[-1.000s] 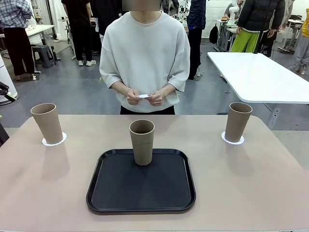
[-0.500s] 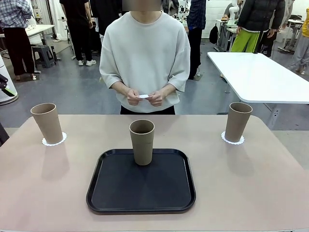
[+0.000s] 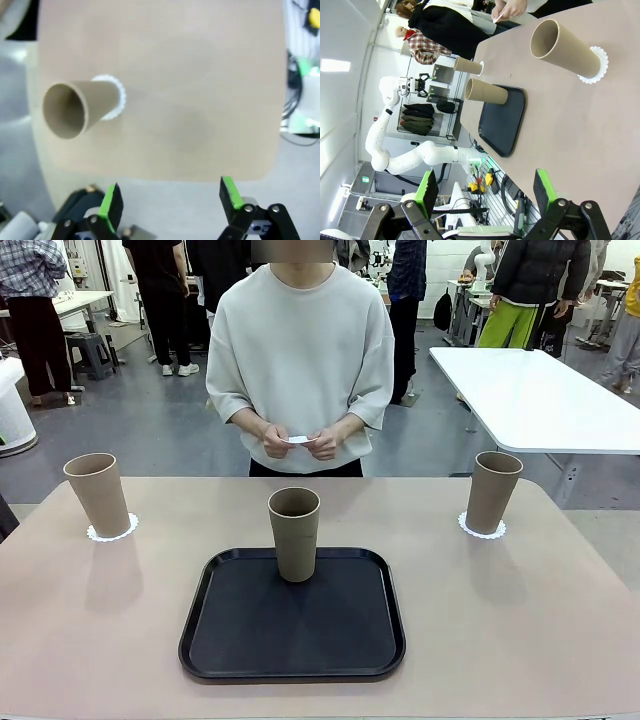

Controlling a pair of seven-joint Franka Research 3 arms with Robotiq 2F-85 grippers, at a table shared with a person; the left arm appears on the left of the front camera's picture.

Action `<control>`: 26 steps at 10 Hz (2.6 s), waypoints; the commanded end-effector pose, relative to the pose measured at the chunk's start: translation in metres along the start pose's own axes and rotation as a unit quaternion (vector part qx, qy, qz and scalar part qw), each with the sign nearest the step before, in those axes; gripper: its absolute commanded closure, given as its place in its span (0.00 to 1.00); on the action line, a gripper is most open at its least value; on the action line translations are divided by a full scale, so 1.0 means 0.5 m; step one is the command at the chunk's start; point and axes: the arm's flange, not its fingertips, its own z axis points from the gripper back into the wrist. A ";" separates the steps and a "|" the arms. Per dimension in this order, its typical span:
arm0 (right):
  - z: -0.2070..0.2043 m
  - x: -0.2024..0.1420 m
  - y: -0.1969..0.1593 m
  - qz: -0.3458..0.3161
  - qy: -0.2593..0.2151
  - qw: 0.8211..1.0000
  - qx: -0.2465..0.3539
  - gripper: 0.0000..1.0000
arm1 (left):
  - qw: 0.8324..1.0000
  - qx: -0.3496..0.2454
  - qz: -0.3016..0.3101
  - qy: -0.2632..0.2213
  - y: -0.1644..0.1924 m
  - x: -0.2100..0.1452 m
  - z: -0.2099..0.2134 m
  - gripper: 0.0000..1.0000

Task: Place coasters on the table and set cups on them.
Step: Take one Reusable plastic cup from the Flat Tray and place it on a coaster set by the human.

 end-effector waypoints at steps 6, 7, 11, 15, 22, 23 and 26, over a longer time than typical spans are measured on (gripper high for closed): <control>0.000 0.000 0.003 -0.005 0.001 1.000 0.002 0.00 | 1.000 -0.026 -0.001 -0.008 -0.005 0.022 0.000 0.00; 0.000 0.000 0.003 -0.005 0.001 1.000 0.002 0.00 | 1.000 -0.026 -0.001 -0.008 -0.005 0.022 0.000 0.00; 0.000 0.000 0.003 -0.005 0.001 1.000 0.002 0.00 | 0.992 0.012 0.127 -0.017 0.019 0.037 -0.009 0.00; 0.000 0.000 0.003 -0.005 0.001 1.000 0.002 0.00 | 0.887 -0.002 0.461 -0.011 -0.080 0.096 -0.115 0.00; 0.000 0.000 0.003 -0.005 0.001 1.000 0.002 0.00 | 0.809 -0.244 0.494 -0.207 -0.063 0.005 -0.134 0.00; 0.000 0.000 0.003 -0.005 0.001 1.000 0.002 0.00 | 0.773 -0.276 0.519 -0.238 -0.068 -0.042 -0.142 0.00; 0.000 0.000 0.003 -0.005 0.001 1.000 0.002 0.00 | 0.704 -0.297 0.561 -0.318 -0.077 -0.185 -0.144 0.00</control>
